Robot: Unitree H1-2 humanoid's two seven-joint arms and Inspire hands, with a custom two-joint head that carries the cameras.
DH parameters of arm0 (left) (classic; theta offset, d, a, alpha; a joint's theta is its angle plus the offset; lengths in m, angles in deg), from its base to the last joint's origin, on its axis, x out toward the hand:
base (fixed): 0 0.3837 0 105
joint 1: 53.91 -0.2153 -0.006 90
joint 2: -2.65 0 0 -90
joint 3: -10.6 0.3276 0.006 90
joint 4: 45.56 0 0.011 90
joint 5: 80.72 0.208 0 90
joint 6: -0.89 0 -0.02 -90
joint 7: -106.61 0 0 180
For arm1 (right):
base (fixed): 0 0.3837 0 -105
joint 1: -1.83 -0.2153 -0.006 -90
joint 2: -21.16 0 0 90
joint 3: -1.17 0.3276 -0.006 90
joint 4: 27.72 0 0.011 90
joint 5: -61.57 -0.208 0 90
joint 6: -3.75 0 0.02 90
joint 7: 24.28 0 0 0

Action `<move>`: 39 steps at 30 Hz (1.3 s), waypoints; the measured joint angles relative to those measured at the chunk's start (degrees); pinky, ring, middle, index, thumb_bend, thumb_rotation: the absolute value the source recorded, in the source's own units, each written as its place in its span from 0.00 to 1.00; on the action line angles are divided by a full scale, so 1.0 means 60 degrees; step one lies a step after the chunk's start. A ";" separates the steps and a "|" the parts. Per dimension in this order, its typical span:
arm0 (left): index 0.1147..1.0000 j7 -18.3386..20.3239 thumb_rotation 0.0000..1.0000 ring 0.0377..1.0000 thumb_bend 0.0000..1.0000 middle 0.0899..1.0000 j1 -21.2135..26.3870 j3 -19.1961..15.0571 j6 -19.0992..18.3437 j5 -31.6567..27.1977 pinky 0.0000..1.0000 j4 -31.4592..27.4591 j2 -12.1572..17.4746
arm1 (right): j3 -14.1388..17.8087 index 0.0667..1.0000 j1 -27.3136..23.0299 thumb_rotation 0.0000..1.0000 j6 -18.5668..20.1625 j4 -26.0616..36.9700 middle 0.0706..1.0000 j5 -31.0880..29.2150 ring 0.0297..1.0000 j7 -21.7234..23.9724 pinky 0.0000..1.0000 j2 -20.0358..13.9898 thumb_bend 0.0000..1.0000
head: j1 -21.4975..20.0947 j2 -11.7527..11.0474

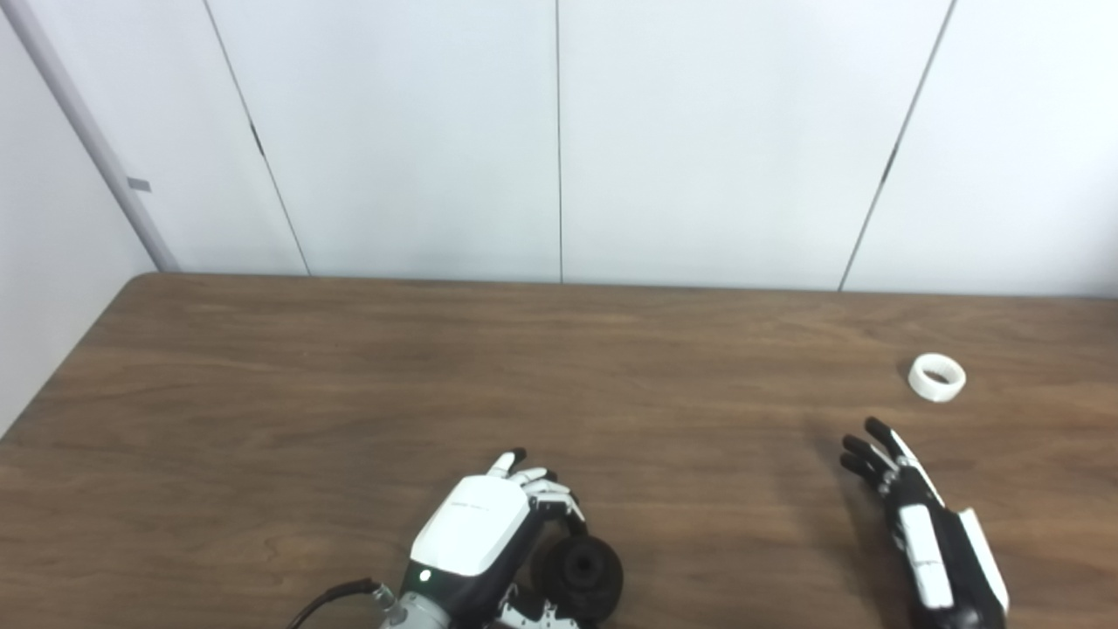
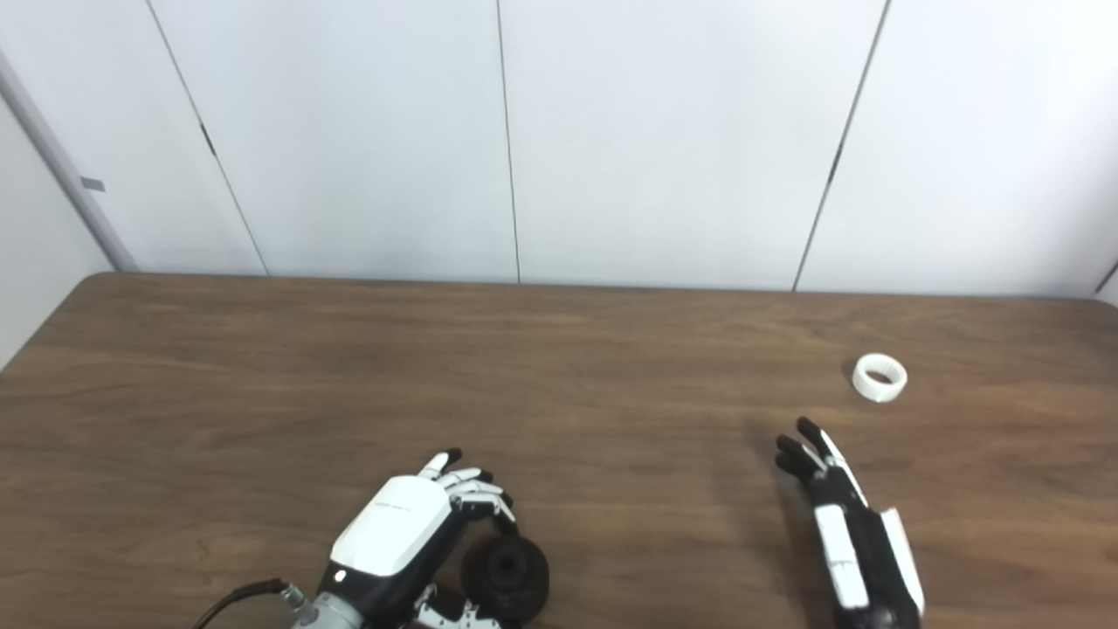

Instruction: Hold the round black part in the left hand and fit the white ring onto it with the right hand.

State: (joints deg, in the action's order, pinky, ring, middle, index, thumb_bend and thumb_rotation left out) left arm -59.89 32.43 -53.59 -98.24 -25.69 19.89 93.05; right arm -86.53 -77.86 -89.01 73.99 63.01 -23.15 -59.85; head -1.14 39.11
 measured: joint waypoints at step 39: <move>0.42 -0.0404 0.06 0.86 0.52 0.75 -0.0888 -0.0013 0.0868 0.0509 1.00 0.0286 -0.1121 | -0.0243 0.92 0.0009 1.00 0.1614 0.1342 0.86 -0.0009 0.85 -0.0404 0.96 -0.0015 0.58 | -0.0792 0.1451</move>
State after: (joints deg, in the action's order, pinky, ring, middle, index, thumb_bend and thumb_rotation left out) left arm -62.31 27.10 -53.67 -93.04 -22.63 21.60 86.32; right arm -87.99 -77.81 -79.33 82.05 62.96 -25.58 -59.94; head -5.89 47.81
